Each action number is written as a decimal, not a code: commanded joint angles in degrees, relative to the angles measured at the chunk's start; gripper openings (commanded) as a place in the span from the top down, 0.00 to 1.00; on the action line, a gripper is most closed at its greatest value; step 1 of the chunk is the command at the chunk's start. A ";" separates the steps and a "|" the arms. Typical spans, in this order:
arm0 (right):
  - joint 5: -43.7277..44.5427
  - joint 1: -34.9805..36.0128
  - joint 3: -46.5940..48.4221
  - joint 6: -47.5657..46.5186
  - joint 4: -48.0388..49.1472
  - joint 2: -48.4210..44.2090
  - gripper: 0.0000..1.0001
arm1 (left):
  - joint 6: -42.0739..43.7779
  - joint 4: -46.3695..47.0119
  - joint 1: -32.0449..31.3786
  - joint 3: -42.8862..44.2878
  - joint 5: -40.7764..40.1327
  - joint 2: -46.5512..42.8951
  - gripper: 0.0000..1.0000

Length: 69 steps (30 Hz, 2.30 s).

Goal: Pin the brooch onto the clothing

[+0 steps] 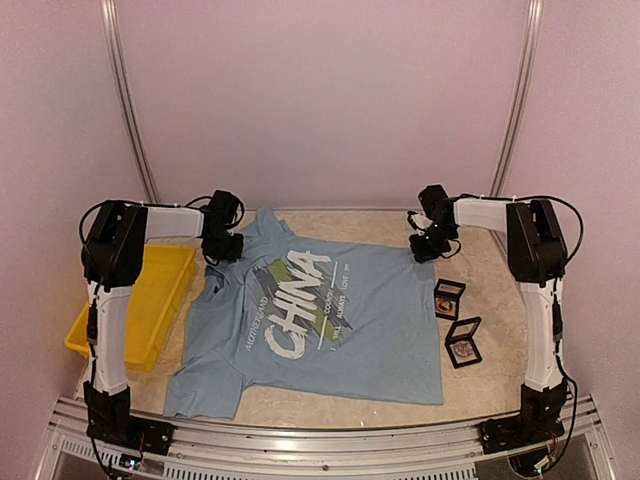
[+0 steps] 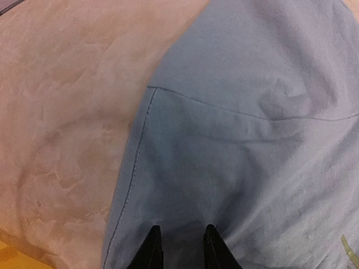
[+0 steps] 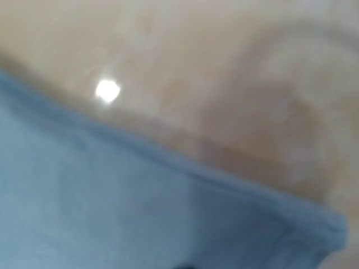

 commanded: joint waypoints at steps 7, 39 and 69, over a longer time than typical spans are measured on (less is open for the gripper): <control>0.31 -3.26 8.72 -1.38 0.56 9.77 1.00 | 1.92 -5.84 4.19 8.57 -10.90 7.64 0.76; -14.33 14.69 -15.88 2.67 7.54 -13.25 1.00 | -5.67 -6.99 -6.77 -26.10 -1.99 -24.74 0.71; -5.43 15.57 -18.08 -0.96 4.39 -17.71 1.00 | -3.62 -13.11 -10.52 -29.11 -7.40 -31.44 0.65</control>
